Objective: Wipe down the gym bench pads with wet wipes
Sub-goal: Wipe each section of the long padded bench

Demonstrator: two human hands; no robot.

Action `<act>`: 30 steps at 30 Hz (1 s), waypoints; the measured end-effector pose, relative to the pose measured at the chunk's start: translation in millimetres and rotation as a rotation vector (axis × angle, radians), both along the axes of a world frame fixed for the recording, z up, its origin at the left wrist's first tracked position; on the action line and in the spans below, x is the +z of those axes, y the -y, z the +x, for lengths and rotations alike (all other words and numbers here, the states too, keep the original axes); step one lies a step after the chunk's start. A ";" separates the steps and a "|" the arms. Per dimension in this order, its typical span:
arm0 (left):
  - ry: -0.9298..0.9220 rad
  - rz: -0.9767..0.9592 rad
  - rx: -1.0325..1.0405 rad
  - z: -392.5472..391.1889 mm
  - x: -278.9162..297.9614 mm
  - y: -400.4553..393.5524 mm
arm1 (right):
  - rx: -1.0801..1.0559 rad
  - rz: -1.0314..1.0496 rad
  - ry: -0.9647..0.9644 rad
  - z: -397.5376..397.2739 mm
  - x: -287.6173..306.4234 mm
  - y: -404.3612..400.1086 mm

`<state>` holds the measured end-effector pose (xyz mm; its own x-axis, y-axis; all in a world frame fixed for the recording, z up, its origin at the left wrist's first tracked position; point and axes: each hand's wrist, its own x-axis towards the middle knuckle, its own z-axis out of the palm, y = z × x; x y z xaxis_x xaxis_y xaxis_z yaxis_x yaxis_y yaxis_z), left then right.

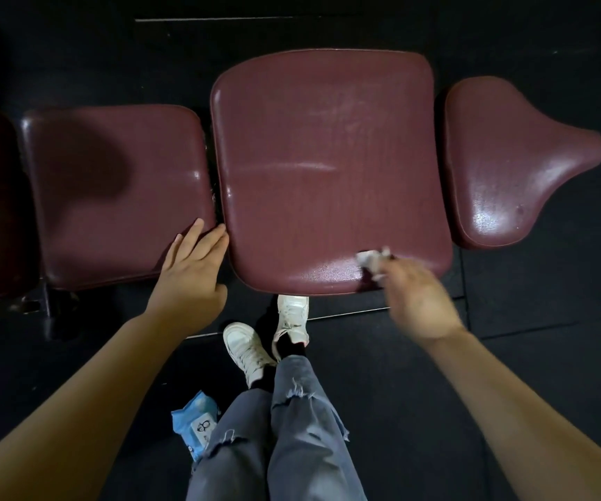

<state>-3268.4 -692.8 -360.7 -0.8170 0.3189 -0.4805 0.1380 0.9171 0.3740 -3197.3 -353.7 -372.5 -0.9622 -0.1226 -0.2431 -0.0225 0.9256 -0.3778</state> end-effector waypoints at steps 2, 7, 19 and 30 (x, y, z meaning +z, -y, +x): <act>0.006 0.007 0.004 0.0 -0.4 -0.3 | -0.301 0.048 0.018 9.0 -2.5 -40.2; -0.005 0.012 0.007 -0.3 1.2 -1.0 | -1.119 -0.123 0.162 16.9 -11.3 -65.8; -0.014 0.058 -0.016 -4.1 0.4 4.8 | 0.680 -0.310 0.097 -77.4 13.6 126.8; -0.047 0.072 0.027 -4.1 0.7 10.2 | 0.824 -0.121 -0.096 -287.2 0.9 160.4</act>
